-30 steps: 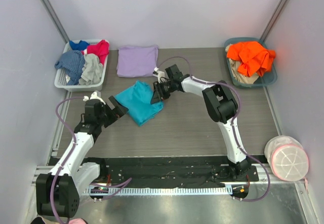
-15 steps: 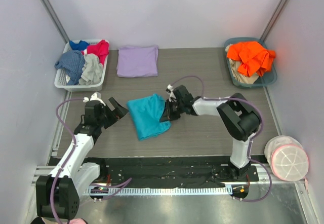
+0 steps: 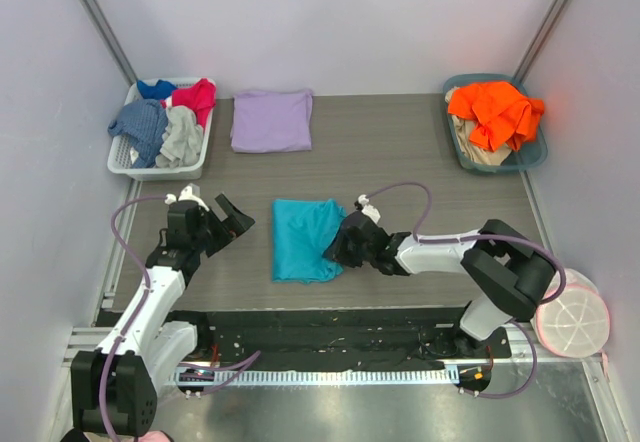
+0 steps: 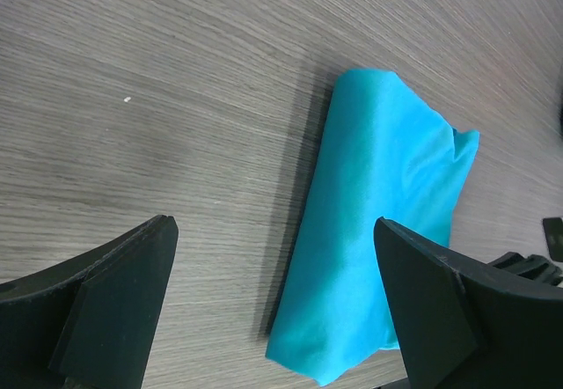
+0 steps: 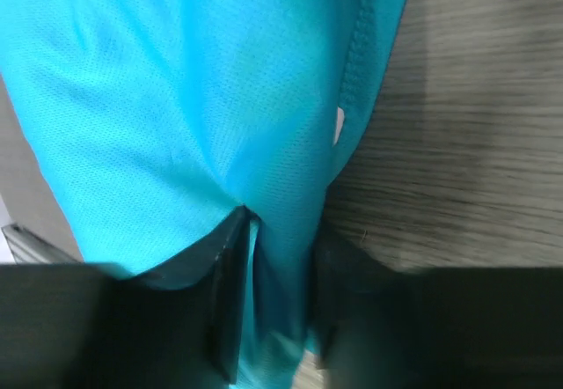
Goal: Fold and stack the t-shirts
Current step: Fold the tshirt
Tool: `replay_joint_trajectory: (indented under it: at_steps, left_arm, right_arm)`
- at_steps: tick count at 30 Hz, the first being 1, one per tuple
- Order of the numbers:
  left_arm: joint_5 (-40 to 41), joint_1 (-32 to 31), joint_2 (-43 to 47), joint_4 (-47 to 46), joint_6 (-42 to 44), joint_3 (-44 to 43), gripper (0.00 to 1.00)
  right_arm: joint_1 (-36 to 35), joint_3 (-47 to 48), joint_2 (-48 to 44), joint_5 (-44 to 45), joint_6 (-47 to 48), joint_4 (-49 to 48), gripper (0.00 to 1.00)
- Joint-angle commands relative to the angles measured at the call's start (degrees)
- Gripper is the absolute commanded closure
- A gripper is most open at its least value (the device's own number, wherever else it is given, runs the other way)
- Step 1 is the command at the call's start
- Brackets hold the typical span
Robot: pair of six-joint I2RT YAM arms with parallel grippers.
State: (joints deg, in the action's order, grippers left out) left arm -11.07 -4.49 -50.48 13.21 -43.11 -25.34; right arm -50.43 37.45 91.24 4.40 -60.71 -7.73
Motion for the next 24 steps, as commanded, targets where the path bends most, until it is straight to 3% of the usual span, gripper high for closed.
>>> replay_joint_trajectory:
  at_steps: [1, 4, 12, 19, 24]
  left_arm:
    - [-1.67, -0.17, 0.56, -0.03, 0.05, -0.06, 0.00]
    - [-2.02, -0.17, 0.12, -0.29, 0.22, 0.12, 0.00]
    - [-3.43, -0.25, -0.76, -1.08, 0.57, 0.38, 0.00]
    - [-5.10, -0.43, 2.40, -0.03, -0.21, 0.73, 0.00]
    - [-5.72, -3.85, 8.80, 2.24, -4.34, 3.19, 0.03]
  right_arm:
    - [-0.37, -1.94, -2.81, 9.83, -4.07, 5.17, 0.41]
    - [-0.37, -1.77, -7.10, 11.15, -2.76, 8.94, 0.25]
    - [0.07, -0.10, -17.06, 16.69, 4.44, 17.13, 0.15]
    - [10.41, 3.76, -11.53, 8.63, 17.10, 16.08, 0.13]
    - [18.52, 12.19, -5.03, 2.82, 26.23, 14.67, 0.13]
